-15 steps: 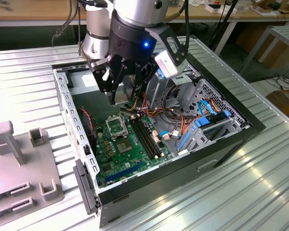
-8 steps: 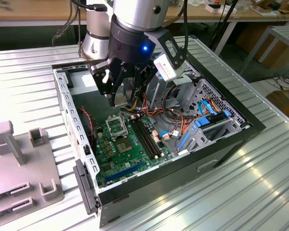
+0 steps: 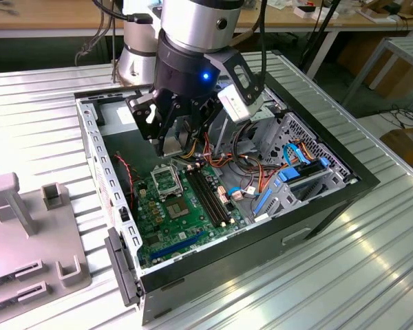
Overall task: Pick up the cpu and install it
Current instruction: 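Place the cpu into insertion slot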
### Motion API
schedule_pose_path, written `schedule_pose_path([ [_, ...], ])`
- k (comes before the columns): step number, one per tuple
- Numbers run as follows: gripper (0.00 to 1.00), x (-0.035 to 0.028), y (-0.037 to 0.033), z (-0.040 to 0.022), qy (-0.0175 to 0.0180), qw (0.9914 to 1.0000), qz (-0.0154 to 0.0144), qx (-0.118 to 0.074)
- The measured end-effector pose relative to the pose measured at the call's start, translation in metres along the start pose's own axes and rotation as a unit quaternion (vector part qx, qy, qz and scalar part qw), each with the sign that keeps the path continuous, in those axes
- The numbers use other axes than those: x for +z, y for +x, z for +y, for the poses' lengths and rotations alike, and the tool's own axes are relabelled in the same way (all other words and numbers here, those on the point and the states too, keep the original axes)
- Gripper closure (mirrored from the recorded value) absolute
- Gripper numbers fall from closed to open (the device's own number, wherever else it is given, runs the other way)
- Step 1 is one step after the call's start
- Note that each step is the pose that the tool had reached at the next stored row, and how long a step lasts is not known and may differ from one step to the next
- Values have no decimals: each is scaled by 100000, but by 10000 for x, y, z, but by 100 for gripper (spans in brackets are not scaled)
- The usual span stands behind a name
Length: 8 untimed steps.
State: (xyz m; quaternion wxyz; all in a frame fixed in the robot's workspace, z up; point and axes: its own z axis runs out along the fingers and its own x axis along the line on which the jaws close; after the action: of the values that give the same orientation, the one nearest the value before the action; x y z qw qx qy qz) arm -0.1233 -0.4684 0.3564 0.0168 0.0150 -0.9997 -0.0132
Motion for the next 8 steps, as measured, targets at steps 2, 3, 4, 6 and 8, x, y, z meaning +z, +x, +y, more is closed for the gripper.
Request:
schedule_pose_path([
  [2,53,23,-1,-1,4,100000,3,0],
  [3,53,33,-1,-1,4,100000,2,2],
  [4,53,51,-2,-1,3,100000,3,0],
  [6,53,70,-2,-2,1,100000,1,0],
  [8,53,82,-3,-2,6,100000,4,0],
])
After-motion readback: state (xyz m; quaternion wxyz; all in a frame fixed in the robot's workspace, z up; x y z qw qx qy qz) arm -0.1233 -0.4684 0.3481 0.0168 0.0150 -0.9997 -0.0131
